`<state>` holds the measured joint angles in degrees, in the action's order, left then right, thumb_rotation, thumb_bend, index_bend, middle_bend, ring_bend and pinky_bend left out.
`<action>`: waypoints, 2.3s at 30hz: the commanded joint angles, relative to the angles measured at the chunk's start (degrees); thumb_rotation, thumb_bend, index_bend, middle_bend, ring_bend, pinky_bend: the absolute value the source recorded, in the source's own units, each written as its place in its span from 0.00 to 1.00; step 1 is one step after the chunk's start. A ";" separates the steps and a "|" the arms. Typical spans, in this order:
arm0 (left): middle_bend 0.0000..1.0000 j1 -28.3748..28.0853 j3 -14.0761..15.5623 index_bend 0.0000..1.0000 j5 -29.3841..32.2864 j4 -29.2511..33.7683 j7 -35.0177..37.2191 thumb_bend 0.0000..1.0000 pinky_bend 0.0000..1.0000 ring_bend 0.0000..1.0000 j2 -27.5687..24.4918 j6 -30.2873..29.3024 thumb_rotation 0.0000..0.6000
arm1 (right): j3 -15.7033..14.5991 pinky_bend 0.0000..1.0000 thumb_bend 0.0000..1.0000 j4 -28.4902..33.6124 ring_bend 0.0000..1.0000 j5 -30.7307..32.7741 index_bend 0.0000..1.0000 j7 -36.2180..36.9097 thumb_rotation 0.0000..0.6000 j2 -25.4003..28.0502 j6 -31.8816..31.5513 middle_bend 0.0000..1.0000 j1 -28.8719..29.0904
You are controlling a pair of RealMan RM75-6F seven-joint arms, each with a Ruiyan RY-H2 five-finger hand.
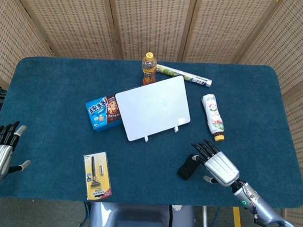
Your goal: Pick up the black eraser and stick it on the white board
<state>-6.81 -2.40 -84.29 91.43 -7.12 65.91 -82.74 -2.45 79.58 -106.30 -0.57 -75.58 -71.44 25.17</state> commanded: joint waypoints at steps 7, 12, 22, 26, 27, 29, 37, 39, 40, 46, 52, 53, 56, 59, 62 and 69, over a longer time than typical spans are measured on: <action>0.00 -0.17 -0.15 0.00 0.56 -0.07 0.23 0.12 0.00 0.00 -0.05 0.48 1.00 | -0.05 0.02 0.10 -1.88 0.00 0.78 0.31 -0.16 1.00 -3.05 1.95 0.03 1.69; 0.00 -0.15 -0.12 0.00 0.39 -0.01 0.54 0.12 0.00 0.00 -0.17 0.33 1.00 | -0.08 0.02 0.10 -1.75 0.00 0.97 0.31 -1.22 1.00 -4.25 2.85 0.03 2.63; 0.00 0.02 -0.13 0.00 0.59 -0.04 0.98 0.12 0.00 0.00 -0.37 0.14 1.00 | -0.77 0.02 0.10 -3.03 0.00 0.95 0.32 -4.96 1.00 -5.98 5.97 0.03 4.99; 0.00 -0.12 -0.19 0.00 0.77 -0.07 0.54 0.12 0.00 0.00 -0.18 0.39 1.00 | -0.90 0.02 0.10 -3.73 0.00 1.16 0.32 -5.19 1.00 -6.42 5.94 0.03 5.33; 0.00 -0.16 -0.19 0.00 0.81 -0.05 0.45 0.12 0.00 0.00 -0.15 0.45 1.00 | -0.87 0.02 0.10 -3.91 0.00 1.33 0.32 -5.09 1.00 -6.56 5.90 0.03 5.43; 0.00 -0.19 -0.20 0.00 0.86 0.01 0.31 0.12 0.00 0.00 -0.13 0.50 1.00 | -0.87 0.02 0.10 -4.20 0.00 1.60 0.32 -4.91 1.00 -6.73 5.97 0.03 5.61; 0.00 -0.33 -0.21 0.00 1.06 -0.03 0.24 0.12 0.00 0.00 -0.05 0.79 1.00 | -1.14 0.02 0.10 -5.51 0.00 2.44 0.32 -5.48 1.00 -7.74 7.00 0.03 6.55; 0.00 -0.37 -0.21 0.00 1.09 -0.04 0.32 0.12 0.00 0.00 -0.09 0.87 1.00 | -1.20 0.02 0.10 -5.50 0.00 2.72 0.32 -6.04 1.00 -7.88 7.40 0.03 6.74; 0.00 -0.39 -0.22 0.00 1.12 -0.04 0.34 0.12 0.00 0.00 -0.10 0.91 1.00 | -1.21 0.02 0.10 -5.51 0.00 2.84 0.32 -6.35 1.00 -7.95 7.51 0.03 6.80; 0.00 -0.42 -0.14 0.00 1.02 -0.02 0.24 0.12 0.00 0.00 -0.03 0.92 1.00 | -1.32 0.02 0.10 -5.35 0.00 3.40 0.33 -7.28 1.00 -8.32 7.96 0.03 7.07; 0.00 -0.43 -0.05 0.00 0.88 -0.01 0.09 0.12 0.00 0.00 0.01 0.91 1.00 | -1.22 0.02 0.10 -5.02 0.00 3.80 0.33 -8.33 1.00 -8.51 8.36 0.03 7.39; 0.00 -0.43 -0.04 0.00 0.86 0.00 0.07 0.12 0.00 0.00 0.00 0.90 1.00 | -1.20 0.02 0.10 -4.89 0.00 3.92 0.33 -8.53 1.00 -8.50 8.43 0.03 7.44; 0.00 -0.41 -0.02 0.00 0.80 -0.01 0.06 0.12 0.00 0.00 0.02 0.81 1.00 | -1.20 0.02 0.10 -4.59 0.00 4.25 0.33 -9.24 1.00 -8.56 8.55 0.03 7.56; 0.00 -0.40 0.04 0.00 0.71 -0.02 0.11 0.12 0.00 0.00 0.01 0.78 1.00 | -1.26 0.02 0.10 -4.56 0.00 4.56 0.33 -10.05 1.00 -8.62 8.88 0.03 7.68; 0.00 -0.37 0.03 0.00 0.71 -0.01 0.20 0.12 0.00 0.00 -0.03 0.71 1.00 | -1.28 0.02 0.10 -4.57 0.00 4.95 0.33 -11.05 1.00 -8.67 9.17 0.03 7.73; 0.00 -0.38 0.07 0.00 0.68 -0.01 0.24 0.12 0.00 0.00 -0.01 0.73 1.00 | -1.54 0.02 0.10 -4.52 0.00 5.95 0.33 -11.63 1.00 -8.55 9.86 0.03 7.74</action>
<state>-7.19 -2.34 -83.61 91.42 -6.88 65.90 -82.01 -3.96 75.08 -100.41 -12.13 -84.14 -61.63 32.91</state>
